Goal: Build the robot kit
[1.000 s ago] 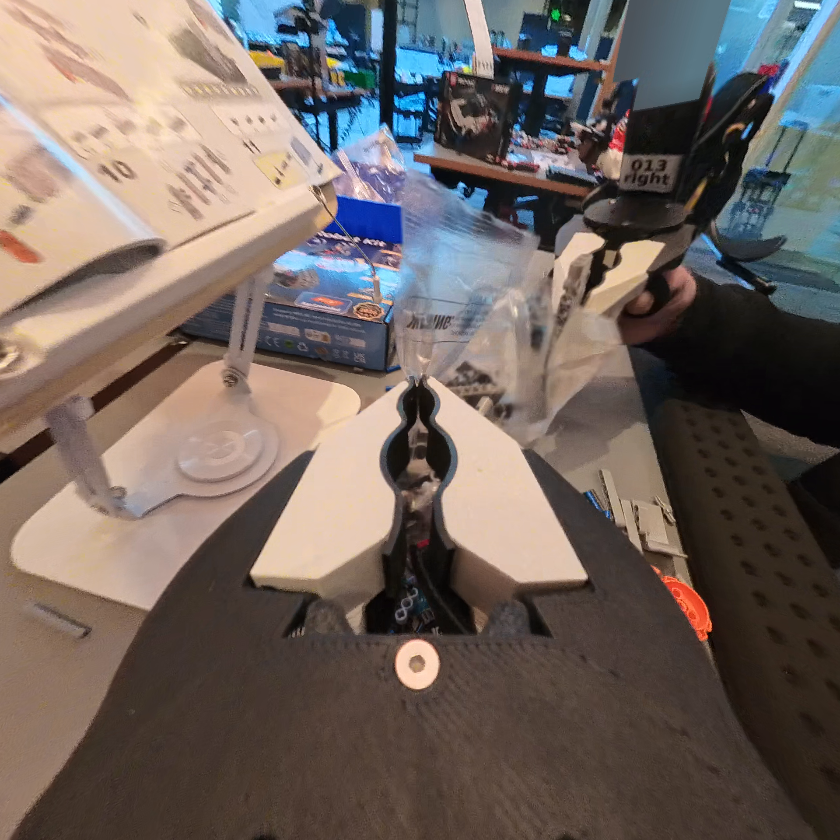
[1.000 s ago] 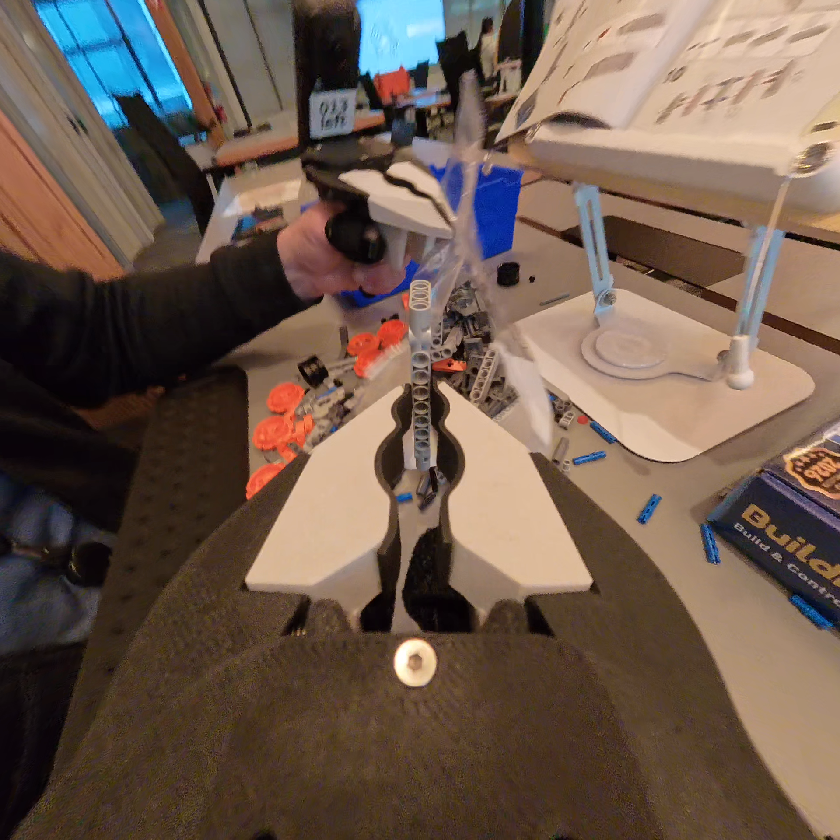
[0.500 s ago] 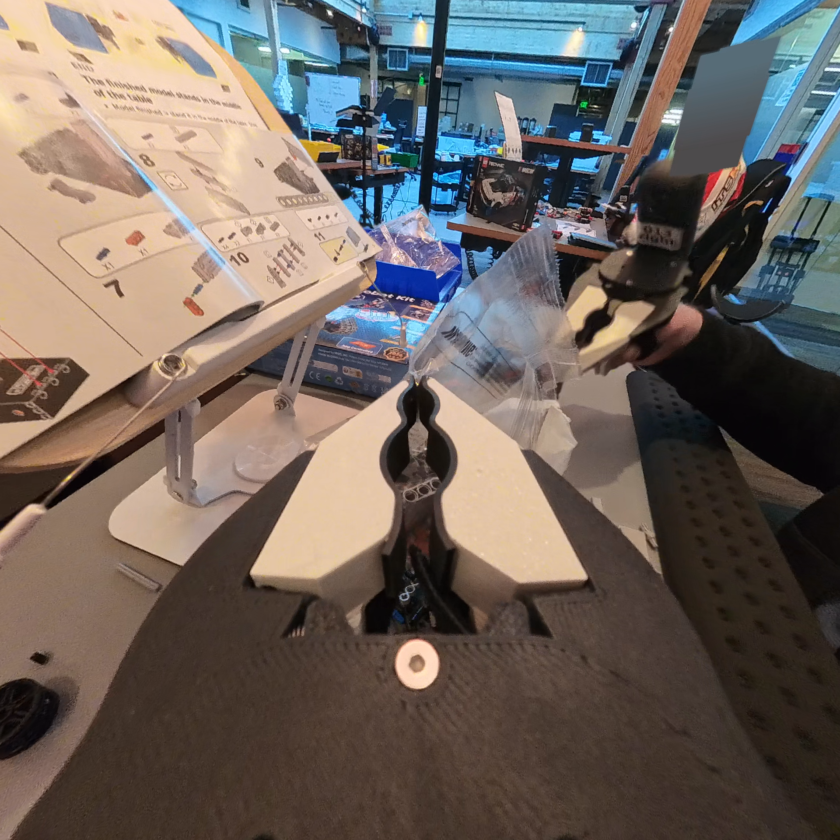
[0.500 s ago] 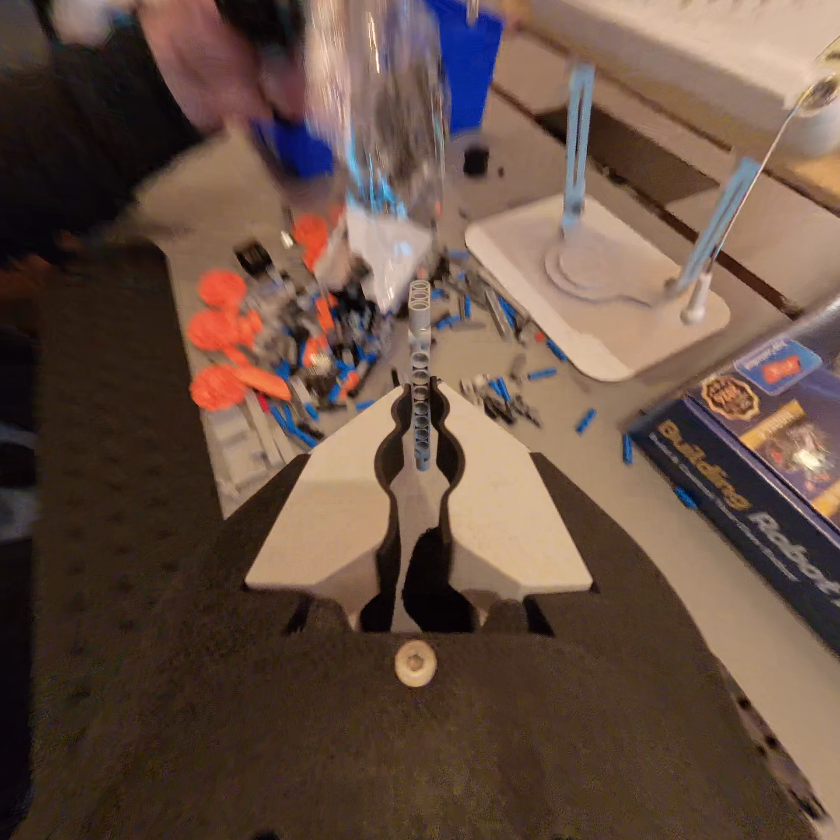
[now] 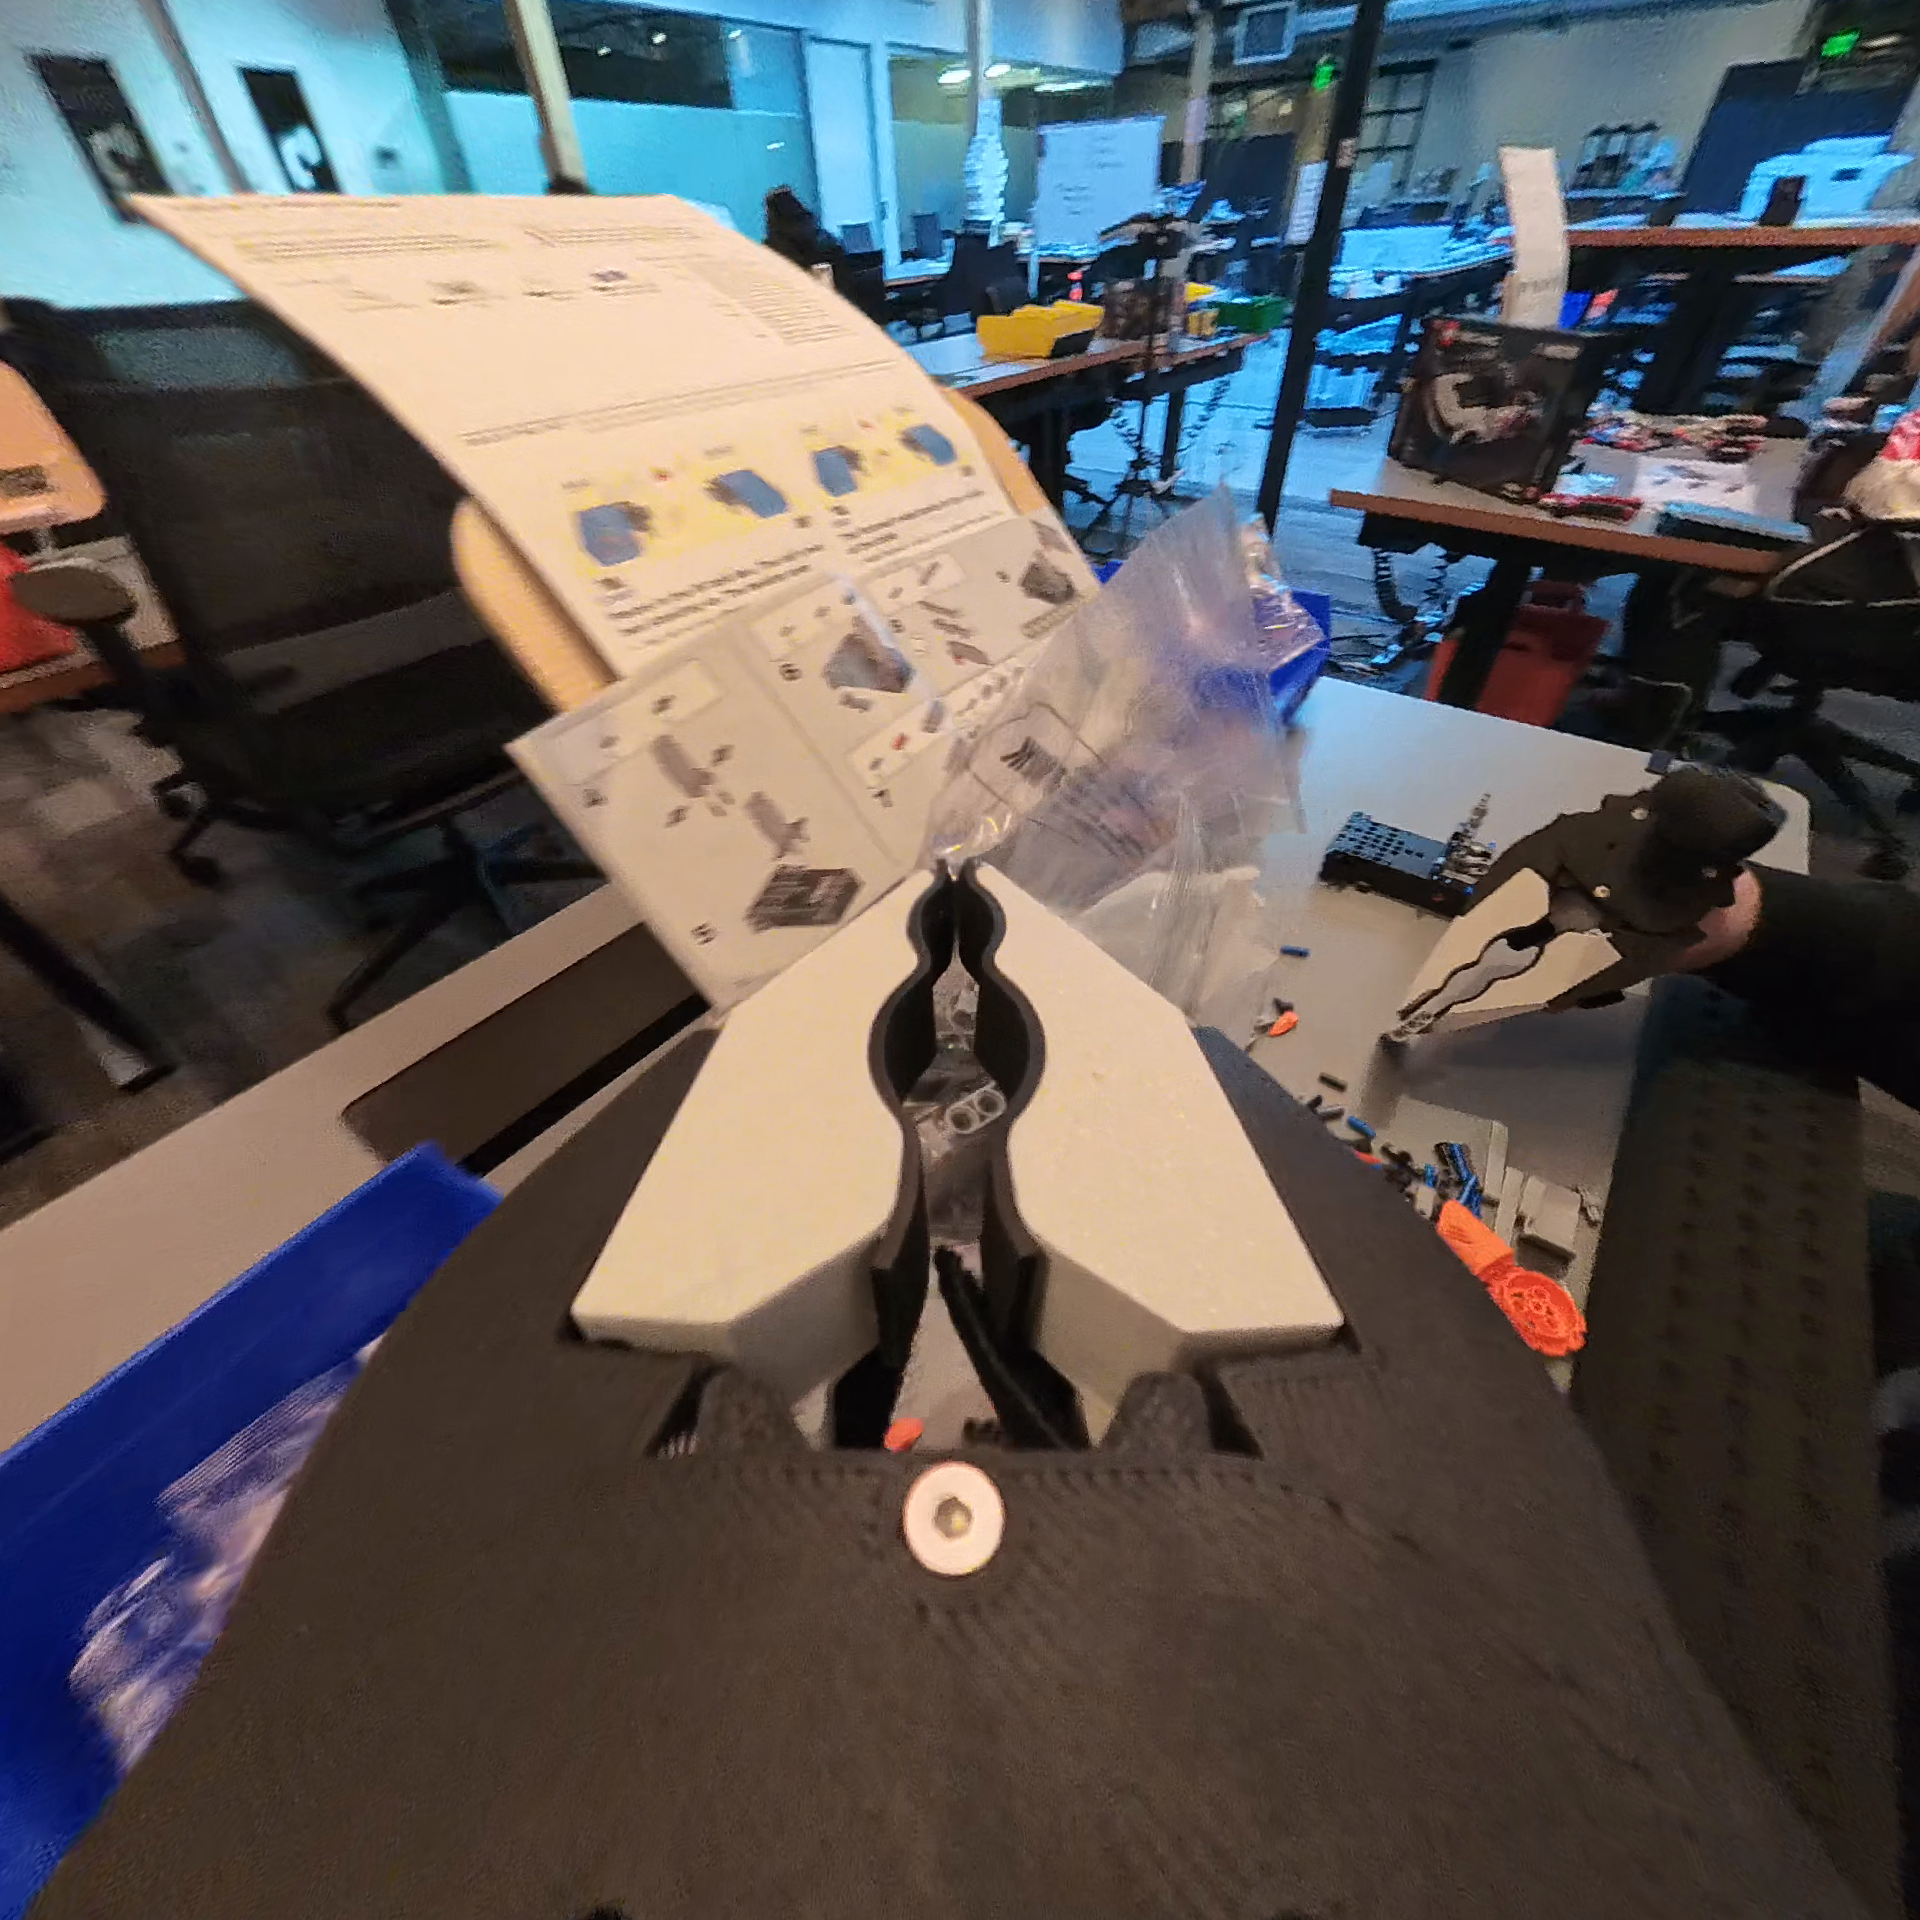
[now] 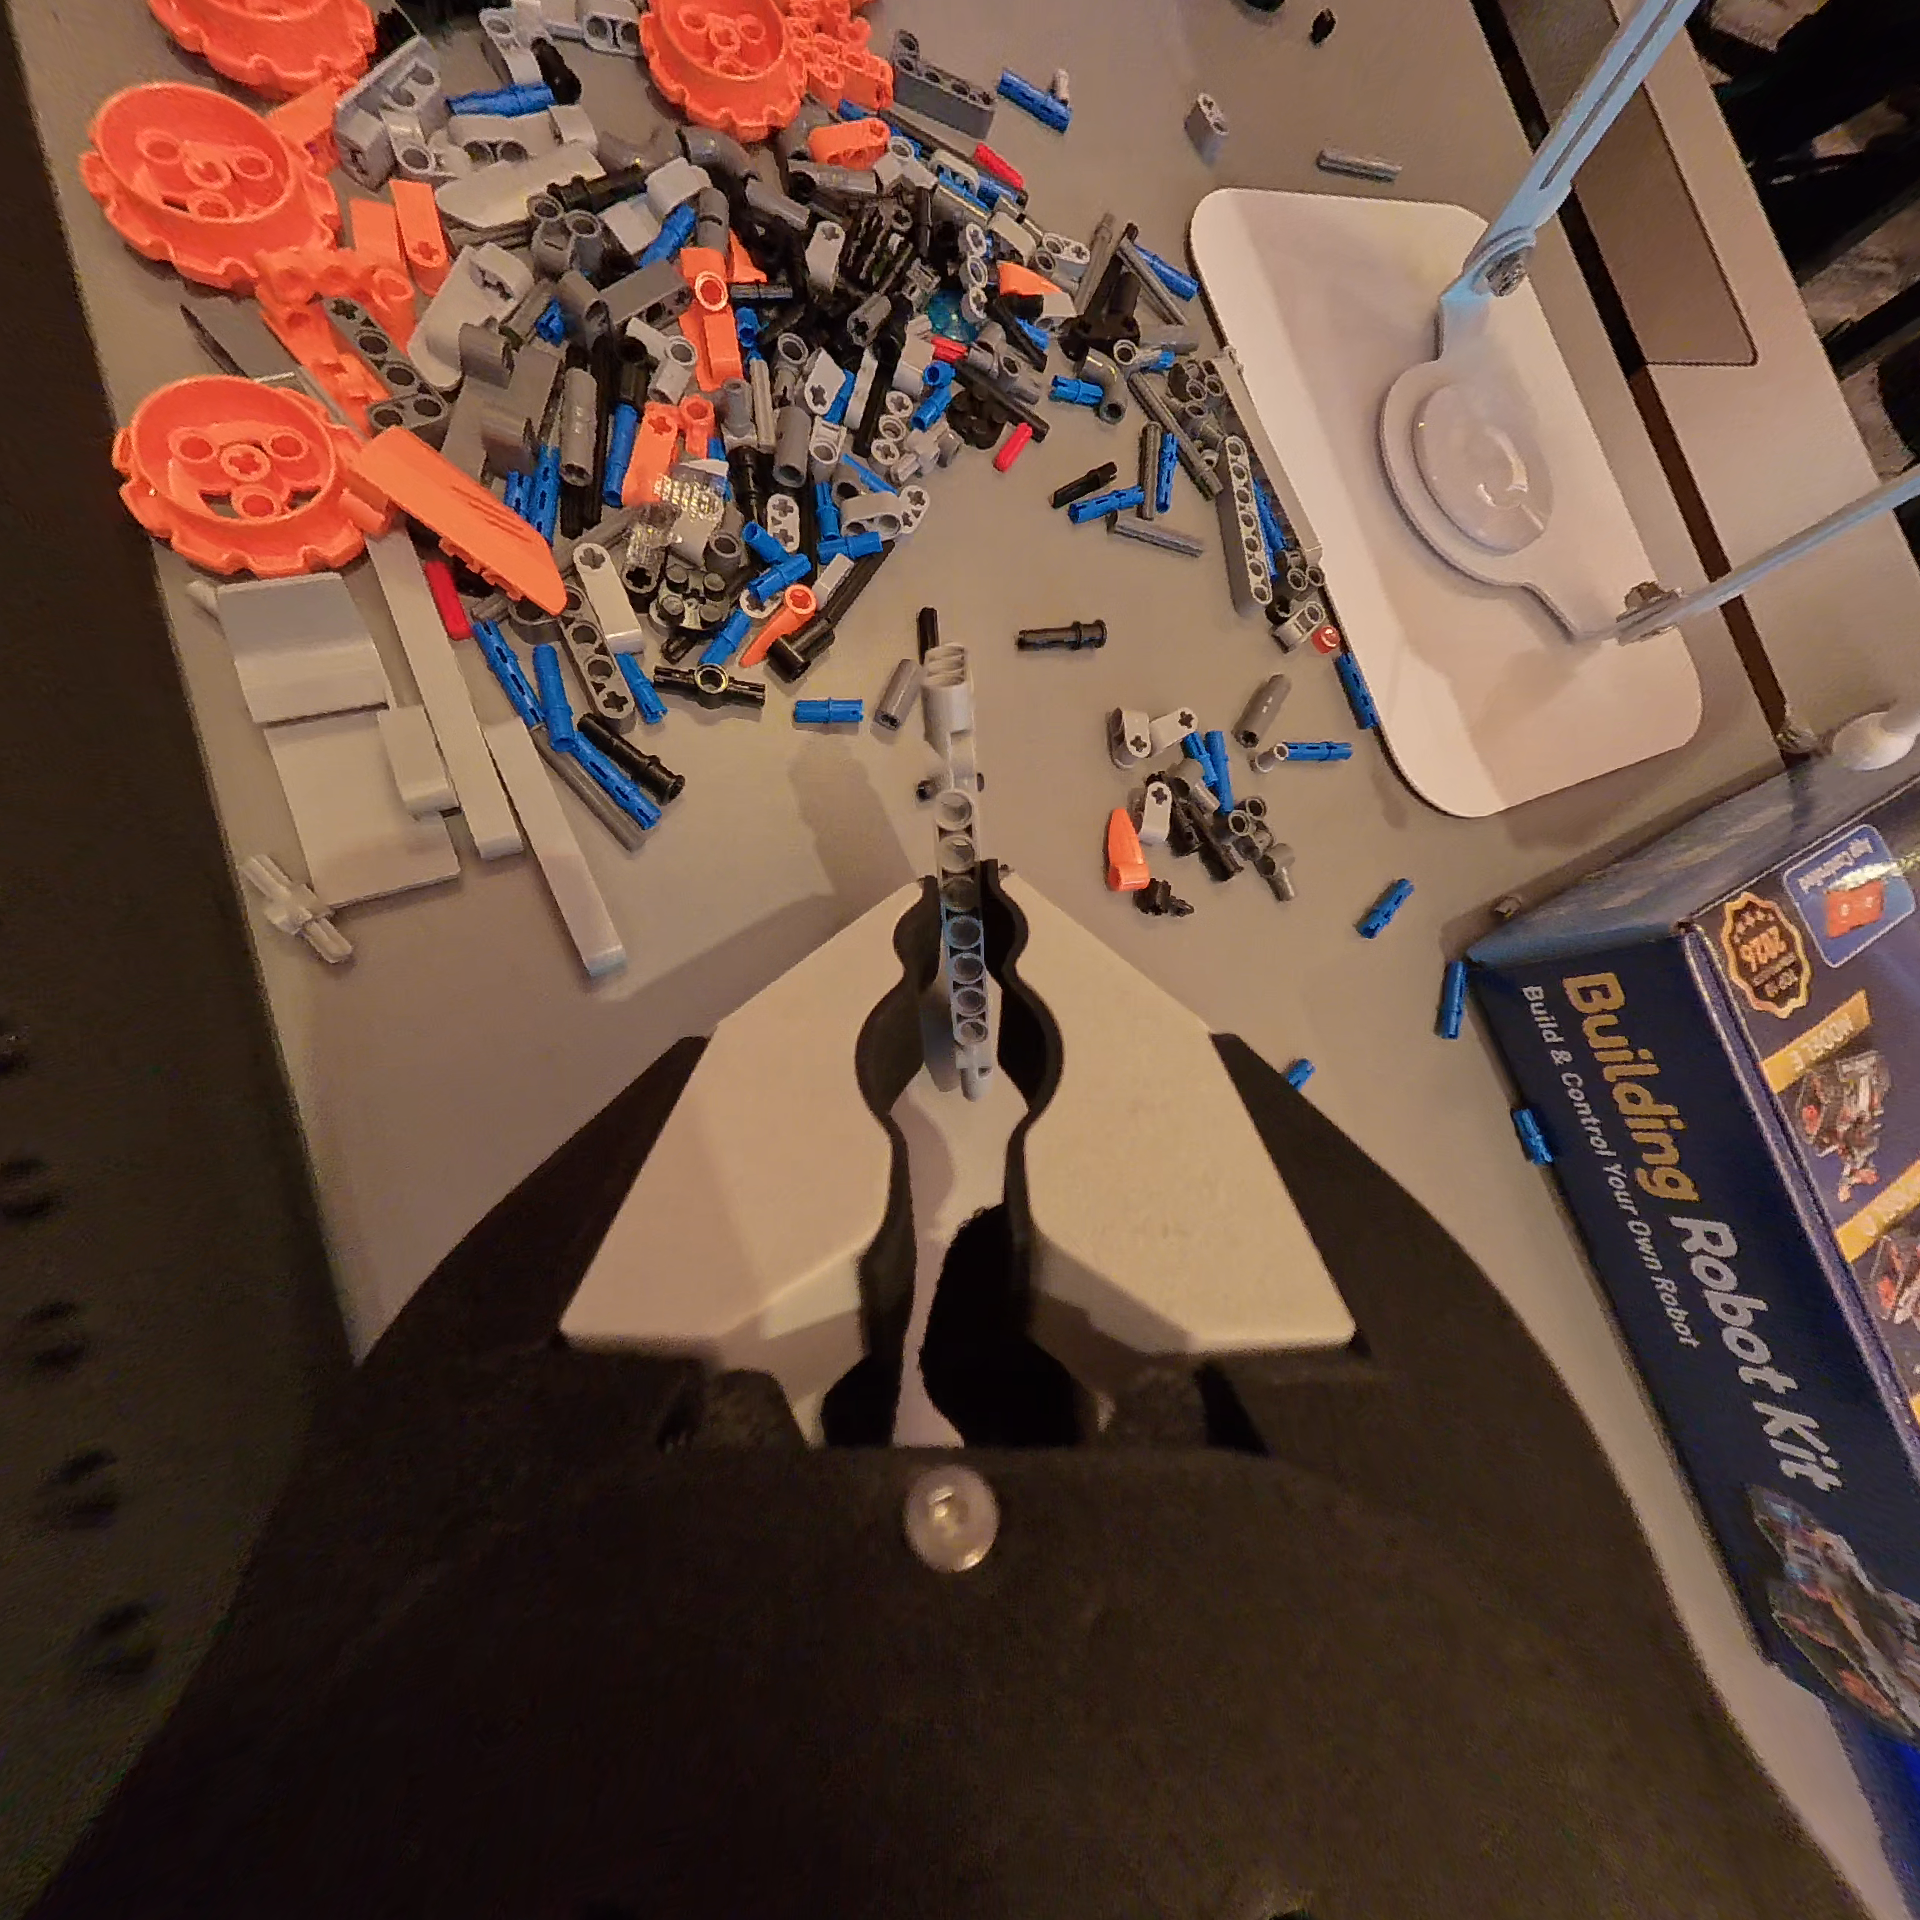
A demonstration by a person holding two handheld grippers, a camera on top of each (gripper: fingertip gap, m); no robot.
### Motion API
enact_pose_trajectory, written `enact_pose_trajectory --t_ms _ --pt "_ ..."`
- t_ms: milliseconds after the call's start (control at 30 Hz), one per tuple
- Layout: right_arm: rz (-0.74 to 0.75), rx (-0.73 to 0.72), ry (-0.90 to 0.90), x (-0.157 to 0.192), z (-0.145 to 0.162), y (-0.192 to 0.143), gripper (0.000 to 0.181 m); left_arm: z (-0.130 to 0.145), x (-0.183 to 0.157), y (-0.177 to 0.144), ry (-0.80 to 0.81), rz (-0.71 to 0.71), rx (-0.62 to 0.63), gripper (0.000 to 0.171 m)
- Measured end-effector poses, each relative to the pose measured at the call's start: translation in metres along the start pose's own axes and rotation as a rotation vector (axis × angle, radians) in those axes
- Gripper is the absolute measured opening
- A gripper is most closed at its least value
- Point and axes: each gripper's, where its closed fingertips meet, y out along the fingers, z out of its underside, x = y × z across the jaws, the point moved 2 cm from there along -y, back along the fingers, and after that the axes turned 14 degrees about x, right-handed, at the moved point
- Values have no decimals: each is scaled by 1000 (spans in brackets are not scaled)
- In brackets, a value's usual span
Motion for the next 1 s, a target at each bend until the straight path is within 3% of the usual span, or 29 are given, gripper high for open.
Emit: enact_pose_trajectory --t_ms 100,300,533,733,833,900,1000 --pt "5 -2 -22 2 -1 1 5 5 32 -35 -46 -78 46 0" --pt "88 60 -100 3 2 7 5 56 108 -69 -250 -167 181 0" --pt "114 94 -179 11 4 12 6 140 185 -50 -428 -286 347 0" --pt "113 85 -164 9 5 12 6 189 210 -11 -466 -296 462 0" --pt "111 71 -153 9 5 10 6 183 206 -5 -400 -316 443 23" --pt "120 75 -147 7 6 8 6 172 209 -14 -334 -411 423 40" --pt "132 72 -139 6 8 3 6 144 204 -34 -239 -504 352 42"
